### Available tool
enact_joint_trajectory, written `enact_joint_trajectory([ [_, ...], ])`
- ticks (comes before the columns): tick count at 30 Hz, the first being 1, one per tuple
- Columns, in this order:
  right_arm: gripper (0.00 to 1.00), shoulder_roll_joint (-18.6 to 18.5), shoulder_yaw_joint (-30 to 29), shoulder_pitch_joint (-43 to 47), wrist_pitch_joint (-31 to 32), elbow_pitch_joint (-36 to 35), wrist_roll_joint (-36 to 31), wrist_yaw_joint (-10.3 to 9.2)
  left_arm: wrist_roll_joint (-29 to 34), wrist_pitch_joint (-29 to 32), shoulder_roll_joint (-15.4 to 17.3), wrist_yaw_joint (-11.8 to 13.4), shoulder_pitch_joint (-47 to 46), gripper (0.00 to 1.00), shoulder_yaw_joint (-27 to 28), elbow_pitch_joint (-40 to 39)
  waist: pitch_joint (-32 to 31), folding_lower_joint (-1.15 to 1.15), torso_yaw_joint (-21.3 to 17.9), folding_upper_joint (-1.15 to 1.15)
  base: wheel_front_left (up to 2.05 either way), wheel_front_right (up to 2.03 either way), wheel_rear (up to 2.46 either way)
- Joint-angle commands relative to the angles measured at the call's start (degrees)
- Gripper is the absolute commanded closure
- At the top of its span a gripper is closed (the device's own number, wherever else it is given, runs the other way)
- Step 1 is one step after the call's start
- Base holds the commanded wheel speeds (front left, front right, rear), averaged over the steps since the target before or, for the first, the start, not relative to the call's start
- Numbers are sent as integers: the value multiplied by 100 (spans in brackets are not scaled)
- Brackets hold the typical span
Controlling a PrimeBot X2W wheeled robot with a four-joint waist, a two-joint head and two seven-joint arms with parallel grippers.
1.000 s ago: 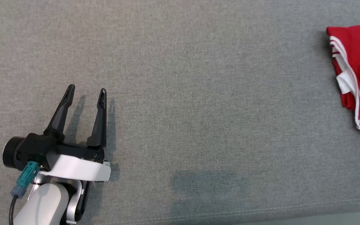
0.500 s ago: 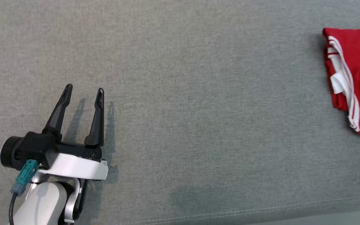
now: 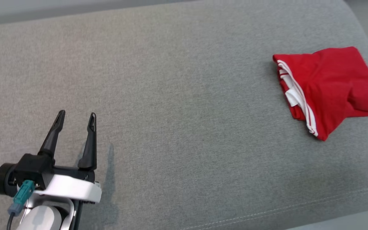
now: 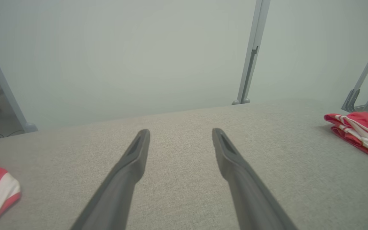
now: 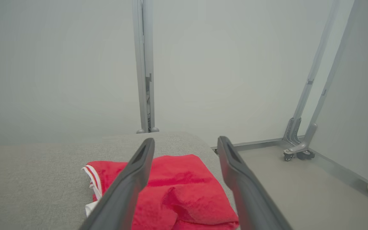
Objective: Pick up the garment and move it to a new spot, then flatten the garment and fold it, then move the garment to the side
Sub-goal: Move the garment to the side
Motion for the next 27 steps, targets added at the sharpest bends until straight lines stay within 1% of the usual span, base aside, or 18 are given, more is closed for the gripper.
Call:
enact_joint_trajectory([
  [1, 0, 43, 135, 254, -60, -373, -76, -17, -23, 23, 130, 83, -1, 0, 225, -182, -226, 0, -171, 0, 0, 0, 0],
  [2, 0, 43, 135, 254, -60, -373, -76, -17, -23, 23, 130, 83, -1, 0, 225, -182, -226, 0, -171, 0, 0, 0, 0],
  [4, 0, 212, 191, 481, -60, -582, -114, -17, -40, 43, 122, 124, 88, 0, 220, -220, -319, 0, -222, 0, 0, 0, 0],
  [7, 0, 362, 292, 718, -60, -809, -142, -17, -75, 66, 102, 153, 177, 0, 202, -249, -414, 0, -234, 0, 0, 0, 0],
  [11, 0, 469, 340, 887, -61, -1002, -175, -17, -105, 62, 72, 175, 186, 0, 199, -250, -459, 0, -50, 0, 0, 0, 0],
  [15, 0, 525, 438, 915, -61, -1123, -160, -17, -110, 24, 52, 259, 210, 0, 254, -260, -482, 0, 317, 0, 0, 0, 0],
  [22, 0, 572, 789, 954, 68, -1230, -202, -17, -145, -95, -80, 369, 284, 0, 317, -262, -553, 0, 1156, 0, 0, 0, 0],
  [27, 0, 608, 917, 1110, 236, -1288, -247, -17, -218, -181, -185, 341, 374, 0, 343, -142, -686, 0, 1562, 0, 0, 0, 0],
])
